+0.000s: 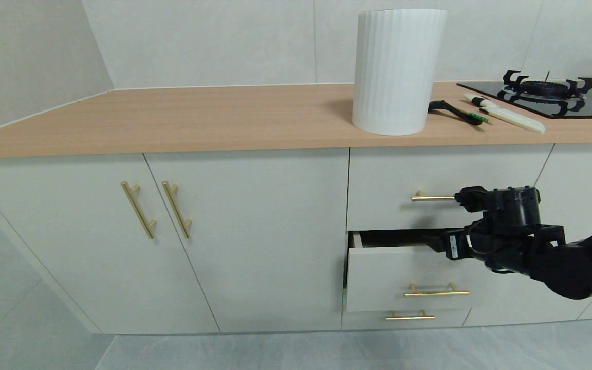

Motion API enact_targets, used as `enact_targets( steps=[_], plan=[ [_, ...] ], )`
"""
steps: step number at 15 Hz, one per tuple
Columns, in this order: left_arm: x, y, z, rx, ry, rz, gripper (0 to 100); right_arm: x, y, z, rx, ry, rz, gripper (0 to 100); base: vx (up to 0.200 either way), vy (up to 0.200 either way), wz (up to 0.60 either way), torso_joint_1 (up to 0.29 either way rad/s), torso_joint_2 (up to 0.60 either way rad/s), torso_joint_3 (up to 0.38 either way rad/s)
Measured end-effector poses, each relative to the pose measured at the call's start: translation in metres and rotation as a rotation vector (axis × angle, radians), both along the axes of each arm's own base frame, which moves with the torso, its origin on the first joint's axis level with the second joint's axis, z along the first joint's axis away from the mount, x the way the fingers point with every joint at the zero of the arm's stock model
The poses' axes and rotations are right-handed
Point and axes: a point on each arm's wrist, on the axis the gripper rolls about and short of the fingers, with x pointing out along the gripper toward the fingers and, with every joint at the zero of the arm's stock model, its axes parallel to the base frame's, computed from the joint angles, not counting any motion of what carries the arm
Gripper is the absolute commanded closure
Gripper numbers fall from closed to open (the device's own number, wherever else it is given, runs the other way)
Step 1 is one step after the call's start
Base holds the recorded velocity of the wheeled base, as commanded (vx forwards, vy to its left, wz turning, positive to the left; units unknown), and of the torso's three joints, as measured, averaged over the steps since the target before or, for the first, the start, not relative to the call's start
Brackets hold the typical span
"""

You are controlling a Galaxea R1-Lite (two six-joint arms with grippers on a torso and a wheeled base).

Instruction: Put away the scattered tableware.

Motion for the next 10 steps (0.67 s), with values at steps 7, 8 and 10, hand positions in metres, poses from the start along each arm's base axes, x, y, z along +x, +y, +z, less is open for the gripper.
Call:
enact_targets(
  steps=[7, 8, 10],
  plan=[
    [0.0, 0.0, 0.0, 0.0, 0.0, 0.0, 0, 0.028, 0.004, -0.043, 0.019, 0.011, -0.065, 0, 0.0, 0.0, 0.0, 0.0, 0.0, 0.0],
    [0.0, 0.0, 0.0, 0.0, 0.0, 0.0, 0, 0.028, 0.004, -0.044, 0.018, 0.017, -0.066, 0, 0.0, 0.0, 0.0, 0.0, 0.0, 0.0],
    [0.0, 0.0, 0.0, 0.0, 0.0, 0.0, 0, 0.026, 0.004, -0.045, 0.013, 0.03, -0.066, 0, 0.0, 0.0, 0.0, 0.0, 0.0, 0.0]
  ],
)
